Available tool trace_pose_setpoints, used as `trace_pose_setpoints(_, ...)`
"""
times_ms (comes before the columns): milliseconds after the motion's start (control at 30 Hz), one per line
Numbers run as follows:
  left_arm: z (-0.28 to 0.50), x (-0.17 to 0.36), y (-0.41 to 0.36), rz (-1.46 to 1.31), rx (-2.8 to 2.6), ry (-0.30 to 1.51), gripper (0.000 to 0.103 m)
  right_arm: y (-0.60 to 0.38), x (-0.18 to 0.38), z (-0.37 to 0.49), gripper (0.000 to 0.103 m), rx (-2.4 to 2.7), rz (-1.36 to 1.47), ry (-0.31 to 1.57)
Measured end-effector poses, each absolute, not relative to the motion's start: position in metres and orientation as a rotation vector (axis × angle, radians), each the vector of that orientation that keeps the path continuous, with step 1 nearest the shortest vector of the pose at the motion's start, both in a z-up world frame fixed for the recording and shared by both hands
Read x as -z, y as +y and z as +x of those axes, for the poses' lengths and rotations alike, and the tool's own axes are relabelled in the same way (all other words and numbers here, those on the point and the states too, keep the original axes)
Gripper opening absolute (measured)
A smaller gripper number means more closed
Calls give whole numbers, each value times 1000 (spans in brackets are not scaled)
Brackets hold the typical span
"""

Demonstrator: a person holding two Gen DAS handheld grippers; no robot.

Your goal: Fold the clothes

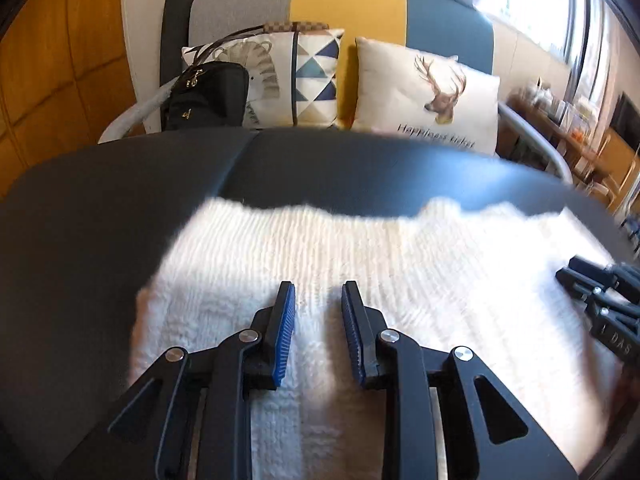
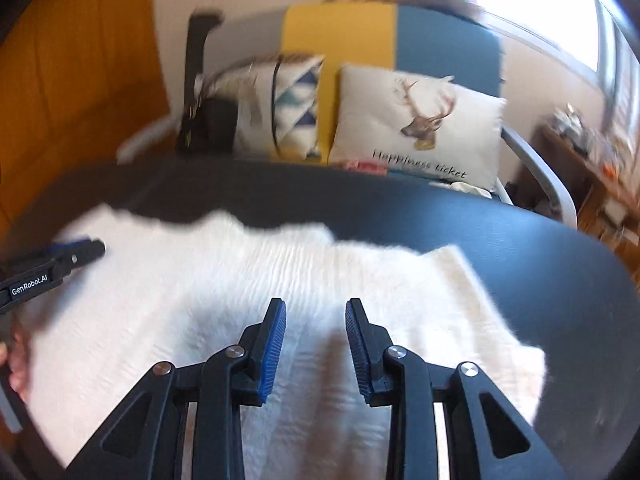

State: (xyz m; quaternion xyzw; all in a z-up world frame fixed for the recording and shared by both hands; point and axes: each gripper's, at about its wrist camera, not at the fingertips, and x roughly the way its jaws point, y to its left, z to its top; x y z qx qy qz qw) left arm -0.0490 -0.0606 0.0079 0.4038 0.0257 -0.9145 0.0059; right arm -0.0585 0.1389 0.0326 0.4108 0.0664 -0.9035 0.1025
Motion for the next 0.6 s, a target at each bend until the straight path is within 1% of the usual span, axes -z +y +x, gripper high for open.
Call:
trace_pose_setpoints(33, -45, -8, -64, 1251, 2877, 113, 27, 138, -27, -60, 31, 2662, 1227, 229)
trace_pose_setpoints(67, -45, -8, -67, 1256, 2882, 145, 27, 142, -25, -61, 31, 2670, 1230, 221)
trace_pose_setpoints(133, -45, -6, -71, 1265, 2893, 187, 27, 160, -26, -62, 31, 2719, 1238, 123)
trace_pose_setpoints(233, -44, -7, -70, 1258, 2902, 200, 27, 188, -25, -69, 31, 2782, 1283, -40)
trace_pose_setpoints(267, -46, -7, -70, 1257, 2902, 194, 27, 195, -25, -70, 30, 2784, 1283, -82)
trace_pose_setpoints(333, -50, -6, -69, 1254, 2903, 182, 28, 209, -25, -72, 24, 2787, 1282, -166)
trace_pose_setpoints(433, -49, -4, -70, 1252, 2909, 181, 28, 230, -24, -75, 23, 2788, 1280, -293)
trace_pose_setpoints(533, -47, -4, -71, 1253, 2912, 190, 28, 251, -23, -78, 26, 2783, 1275, -421)
trace_pose_setpoints(600, -47, -4, -71, 1252, 2915, 199, 28, 260, -35, -67, 28, 2802, 1226, -487)
